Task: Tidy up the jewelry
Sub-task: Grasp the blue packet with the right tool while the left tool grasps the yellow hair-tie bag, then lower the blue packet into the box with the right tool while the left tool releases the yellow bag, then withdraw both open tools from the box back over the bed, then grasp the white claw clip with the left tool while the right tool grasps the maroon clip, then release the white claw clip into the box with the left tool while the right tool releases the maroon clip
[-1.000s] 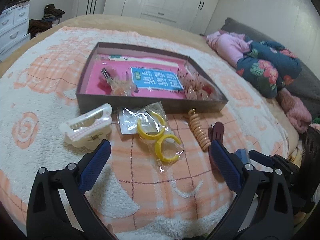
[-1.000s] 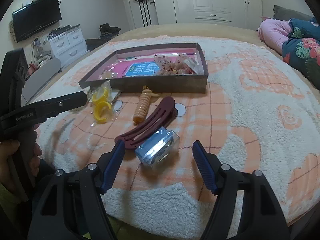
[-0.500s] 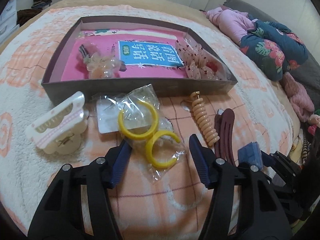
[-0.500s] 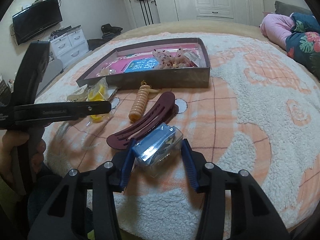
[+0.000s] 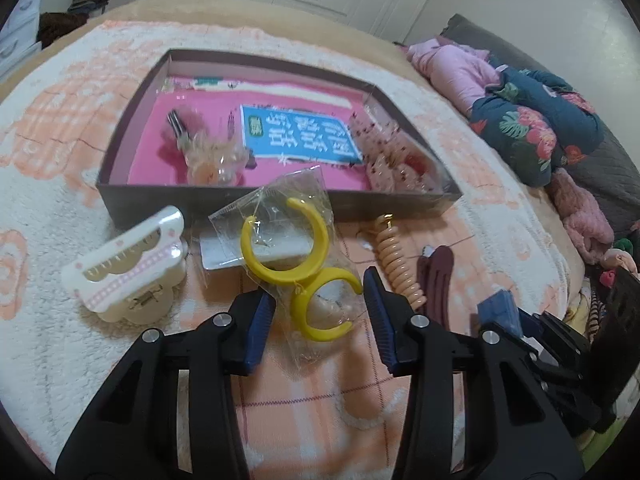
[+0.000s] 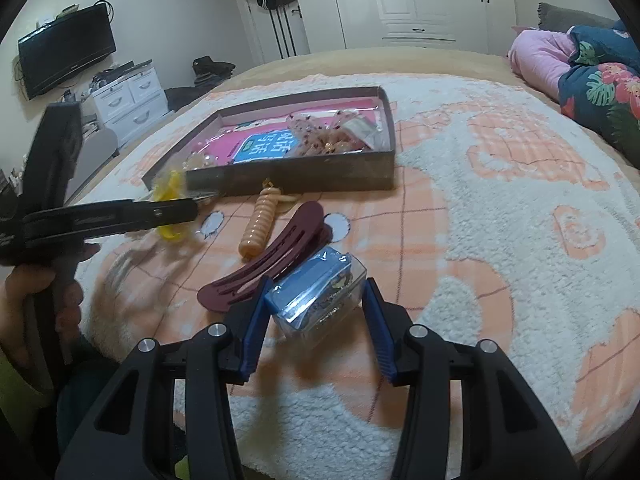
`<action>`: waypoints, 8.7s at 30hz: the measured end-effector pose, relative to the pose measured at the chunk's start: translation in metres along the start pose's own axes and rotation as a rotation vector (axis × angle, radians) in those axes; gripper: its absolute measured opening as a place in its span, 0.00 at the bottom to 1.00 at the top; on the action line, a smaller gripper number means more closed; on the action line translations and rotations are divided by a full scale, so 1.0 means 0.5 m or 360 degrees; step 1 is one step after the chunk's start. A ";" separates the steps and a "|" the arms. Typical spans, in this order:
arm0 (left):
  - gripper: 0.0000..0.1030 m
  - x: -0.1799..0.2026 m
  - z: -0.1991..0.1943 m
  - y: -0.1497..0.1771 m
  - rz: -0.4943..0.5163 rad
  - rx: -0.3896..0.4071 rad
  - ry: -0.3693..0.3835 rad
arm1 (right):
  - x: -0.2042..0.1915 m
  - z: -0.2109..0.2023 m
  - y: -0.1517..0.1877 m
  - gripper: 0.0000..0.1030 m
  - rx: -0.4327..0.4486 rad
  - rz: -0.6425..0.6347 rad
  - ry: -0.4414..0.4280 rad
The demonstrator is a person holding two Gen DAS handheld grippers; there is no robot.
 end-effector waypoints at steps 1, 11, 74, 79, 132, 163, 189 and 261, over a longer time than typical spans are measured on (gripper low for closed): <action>0.34 0.001 -0.007 -0.003 -0.0003 0.0017 0.0009 | 0.000 -0.001 -0.004 0.43 0.0004 -0.0002 0.0005; 0.34 -0.040 -0.075 -0.052 -0.0050 0.0189 -0.0027 | -0.009 0.010 -0.066 0.43 0.0044 -0.0024 0.0038; 0.49 -0.114 0.026 -0.173 0.0064 0.0235 -0.0094 | 0.029 0.218 -0.246 0.44 0.0025 0.0044 0.0207; 0.51 -0.085 0.028 -0.172 0.0133 0.0241 -0.0057 | 0.017 0.208 -0.243 0.53 0.0039 0.0025 0.0190; 0.89 -0.049 -0.162 -0.053 0.0133 0.0391 -0.0248 | -0.056 -0.040 -0.135 0.76 0.0196 -0.0045 0.0134; 0.89 -0.123 -0.163 0.014 0.0012 0.0328 -0.0353 | -0.147 -0.011 -0.039 0.76 0.0063 -0.0165 0.0079; 0.89 -0.175 -0.070 0.007 -0.0116 0.0201 -0.0356 | -0.103 0.081 -0.002 0.79 -0.0093 -0.0019 0.0143; 0.55 -0.032 -0.112 -0.013 0.0094 0.0296 -0.0162 | 0.015 -0.038 -0.027 0.25 0.0149 0.0009 0.0181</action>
Point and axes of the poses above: each gripper's, at about its wrist camera, not at the fingertips, and z roughly the way its jaws point, x to its right, y to its underside, the point moved 7 cm from there along z, roughly the way its jaws point, and after that the axes turned 2 degrees about z, right-handed, at the moved point
